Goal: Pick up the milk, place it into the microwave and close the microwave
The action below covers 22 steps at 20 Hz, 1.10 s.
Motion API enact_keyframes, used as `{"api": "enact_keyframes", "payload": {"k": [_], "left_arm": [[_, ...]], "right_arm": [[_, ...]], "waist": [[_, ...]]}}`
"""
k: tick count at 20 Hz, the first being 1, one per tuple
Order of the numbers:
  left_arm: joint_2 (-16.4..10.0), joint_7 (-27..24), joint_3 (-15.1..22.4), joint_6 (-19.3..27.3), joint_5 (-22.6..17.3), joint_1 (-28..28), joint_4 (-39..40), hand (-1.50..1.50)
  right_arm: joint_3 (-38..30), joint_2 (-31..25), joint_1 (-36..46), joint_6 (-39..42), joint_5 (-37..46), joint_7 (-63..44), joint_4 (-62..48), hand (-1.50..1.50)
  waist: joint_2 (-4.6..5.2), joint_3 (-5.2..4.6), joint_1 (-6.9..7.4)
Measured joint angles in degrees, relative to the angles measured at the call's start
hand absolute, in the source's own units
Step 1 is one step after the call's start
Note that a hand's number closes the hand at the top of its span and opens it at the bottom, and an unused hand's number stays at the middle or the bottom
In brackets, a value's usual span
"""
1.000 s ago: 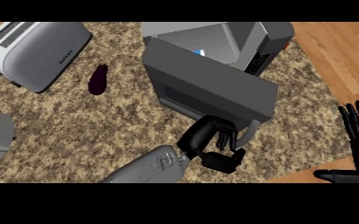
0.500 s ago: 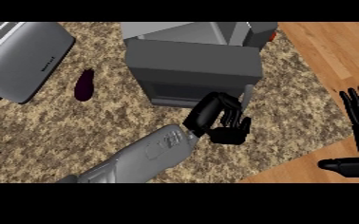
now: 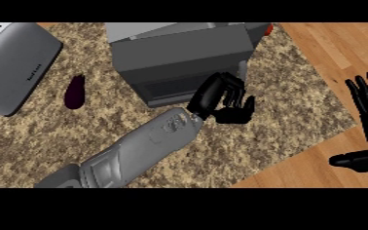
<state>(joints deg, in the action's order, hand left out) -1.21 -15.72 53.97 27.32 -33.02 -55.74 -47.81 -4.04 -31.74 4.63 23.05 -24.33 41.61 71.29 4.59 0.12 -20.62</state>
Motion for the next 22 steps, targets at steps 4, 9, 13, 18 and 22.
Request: {"api": "enact_keyframes", "payload": {"k": [4,9,13,18,22], "left_arm": [[-0.41,0.3,-0.6,0.85,-1.59,-1.92,2.2,1.5],[-0.9,0.48,-1.17,1.74,-3.27,-3.87,4.64,1.5],[-1.21,0.63,-1.63,2.5,-4.64,-5.06,6.31,1.5],[-1.27,0.46,-1.33,3.31,-6.07,-5.17,6.79,1.5],[-1.45,0.3,-1.11,3.99,-7.15,-5.11,7.04,1.5]], "right_arm": [[0.6,-0.92,1.35,1.44,-1.1,-1.32,1.02,-1.5],[2.39,-1.64,2.87,3.75,-2.5,-3.6,2.82,-1.5],[3.79,-2.52,4.0,5.31,-3.16,-5.48,4.18,-1.5],[6.92,-4.59,6.08,7.94,-1.85,-7.15,8.26,1.5],[9.62,-5.99,7.55,9.72,-1.18,-8.69,12.3,1.5]], "waist": [[0.45,0.05,-1.05],[0.95,0.07,-2.13],[1.23,0.06,-2.87],[0.96,0.01,-3.31],[0.7,0.02,-3.76]]}}
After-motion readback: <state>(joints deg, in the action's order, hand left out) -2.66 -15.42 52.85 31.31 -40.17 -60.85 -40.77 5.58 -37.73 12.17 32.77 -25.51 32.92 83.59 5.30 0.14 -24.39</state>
